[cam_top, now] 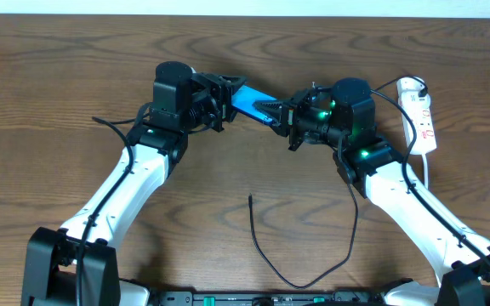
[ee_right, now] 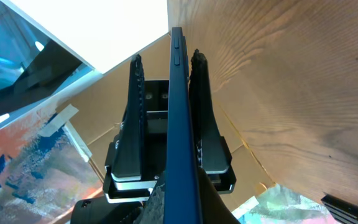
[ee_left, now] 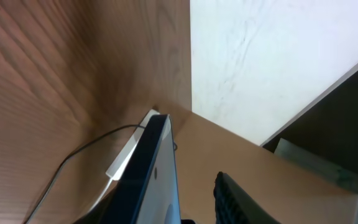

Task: Plug charger to phone and switch on socket
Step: 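Open the right gripper and withdraw it from the phone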

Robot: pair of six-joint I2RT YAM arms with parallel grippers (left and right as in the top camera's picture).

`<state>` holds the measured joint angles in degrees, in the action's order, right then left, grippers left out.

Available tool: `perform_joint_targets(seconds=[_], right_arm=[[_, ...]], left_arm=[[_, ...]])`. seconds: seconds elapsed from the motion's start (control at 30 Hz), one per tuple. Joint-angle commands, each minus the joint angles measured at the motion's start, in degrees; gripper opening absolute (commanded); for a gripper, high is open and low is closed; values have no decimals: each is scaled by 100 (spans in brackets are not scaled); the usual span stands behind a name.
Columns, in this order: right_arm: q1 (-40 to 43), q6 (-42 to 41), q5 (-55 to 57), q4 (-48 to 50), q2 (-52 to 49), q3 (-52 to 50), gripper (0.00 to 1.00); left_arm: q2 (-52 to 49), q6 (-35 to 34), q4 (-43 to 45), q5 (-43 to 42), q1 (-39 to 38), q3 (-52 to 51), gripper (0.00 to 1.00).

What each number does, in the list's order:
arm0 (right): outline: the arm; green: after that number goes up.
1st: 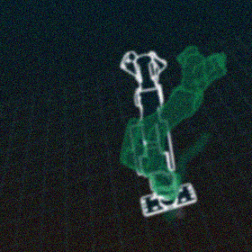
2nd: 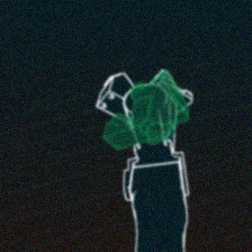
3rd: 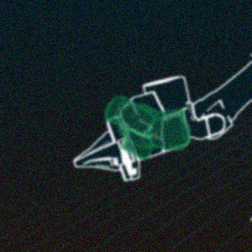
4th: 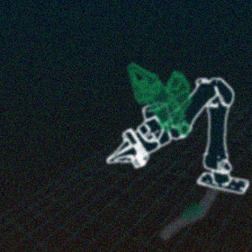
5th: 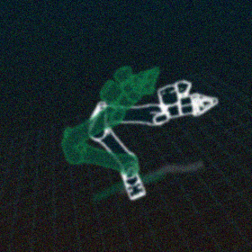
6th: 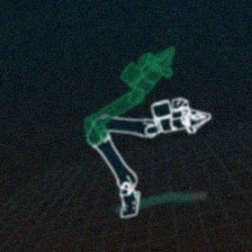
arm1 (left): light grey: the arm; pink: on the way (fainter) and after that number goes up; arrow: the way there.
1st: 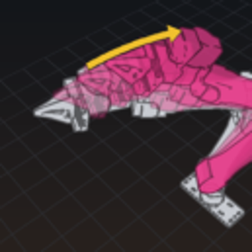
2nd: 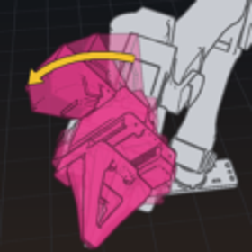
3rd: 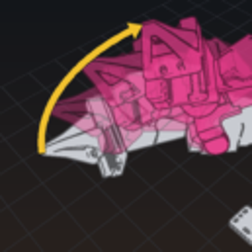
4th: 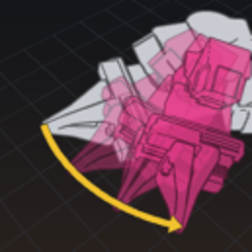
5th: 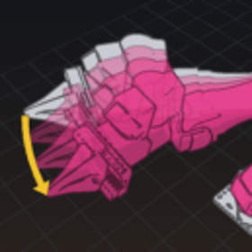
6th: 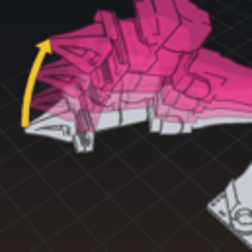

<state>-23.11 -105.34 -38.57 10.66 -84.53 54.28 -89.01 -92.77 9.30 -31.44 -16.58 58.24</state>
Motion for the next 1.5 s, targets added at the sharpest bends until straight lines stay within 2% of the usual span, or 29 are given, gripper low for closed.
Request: perform_joint_targets(seconds=[0.0,0.07,0.2,0.5,0.9,0.97,1.07,1.17,1.33,1.47], right_arm=[[-26,-50,7,98,9,111,1],[-26,-50,7,118,9,111,1],[-26,-50,4,118,9,111,1],[-138,-50,90,166,9,111,1],[-271,-50,227,181,9,109,1],[-271,-50,227,181,9,111,10],[-271,-46,227,179,9,111,34],[-271,-31,225,181,9,109,45],[-271,-26,225,181,9,111,54],[-271,-26,249,179,9,109,70]], left_arm=[[127,50,26,90,28,173,29],[127,50,26,90,28,173,26],[127,50,26,90,28,173,25],[127,48,28,111,26,173,8],[127,26,28,107,26,173,8],[127,26,28,109,26,173,7],[127,26,28,107,26,173,7],[127,26,28,107,28,173,7],[127,-2,28,109,28,173,8],[127,-15,28,114,63,173,7]])
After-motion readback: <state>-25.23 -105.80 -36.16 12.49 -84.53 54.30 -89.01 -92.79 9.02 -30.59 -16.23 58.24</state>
